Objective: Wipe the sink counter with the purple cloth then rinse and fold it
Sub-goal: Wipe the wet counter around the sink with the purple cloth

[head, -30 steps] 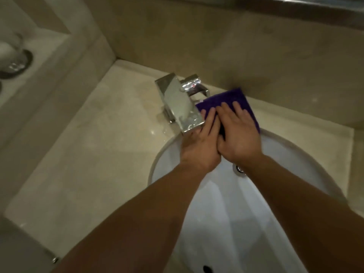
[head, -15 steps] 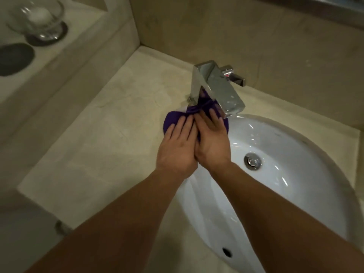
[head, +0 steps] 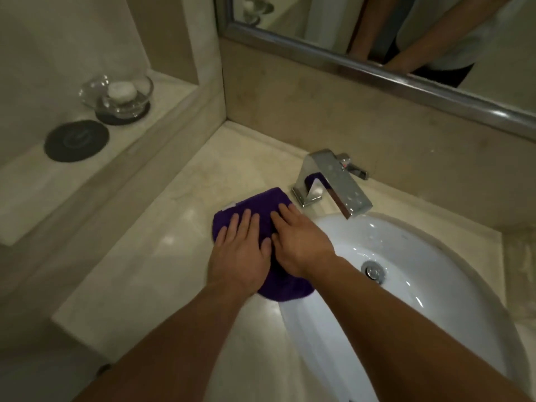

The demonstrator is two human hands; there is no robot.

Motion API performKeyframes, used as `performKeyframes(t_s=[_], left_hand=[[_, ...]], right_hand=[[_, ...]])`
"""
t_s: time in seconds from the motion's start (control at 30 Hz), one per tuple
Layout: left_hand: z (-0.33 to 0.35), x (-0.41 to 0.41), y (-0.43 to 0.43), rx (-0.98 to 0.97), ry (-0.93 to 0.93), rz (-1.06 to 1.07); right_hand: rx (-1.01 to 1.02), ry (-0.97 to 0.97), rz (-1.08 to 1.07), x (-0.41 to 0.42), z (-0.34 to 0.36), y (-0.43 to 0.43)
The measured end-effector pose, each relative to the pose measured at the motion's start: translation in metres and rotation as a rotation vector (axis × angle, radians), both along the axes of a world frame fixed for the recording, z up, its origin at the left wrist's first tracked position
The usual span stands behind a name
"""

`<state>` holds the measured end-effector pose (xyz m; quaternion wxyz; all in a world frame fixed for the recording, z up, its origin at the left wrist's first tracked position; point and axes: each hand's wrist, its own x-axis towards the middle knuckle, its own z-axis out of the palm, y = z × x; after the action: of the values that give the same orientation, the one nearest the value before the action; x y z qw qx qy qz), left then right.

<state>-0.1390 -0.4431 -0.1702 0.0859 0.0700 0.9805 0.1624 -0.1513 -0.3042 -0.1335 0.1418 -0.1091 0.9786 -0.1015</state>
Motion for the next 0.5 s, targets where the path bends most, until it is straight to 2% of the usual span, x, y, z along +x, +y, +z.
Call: performKeyframes(t_s=[0.13,0.27,0.5], left_hand=[[0.003,-0.057,-0.001,-0.039,-0.037,-0.077],[0.003,-0.126,0.003,-0.039,-0.023,-0.197],[0.006,-0.239,0.017,-0.044,-0.042,-0.630]], right_hand=[[0.001,0.043,-0.051,-0.017,-0.010,-0.011],[-0.126,0.119,-0.204,-0.059,-0.020,-0.027],[-0.206,-0.033,-0.599,-0.135,-0.012,-0.047]])
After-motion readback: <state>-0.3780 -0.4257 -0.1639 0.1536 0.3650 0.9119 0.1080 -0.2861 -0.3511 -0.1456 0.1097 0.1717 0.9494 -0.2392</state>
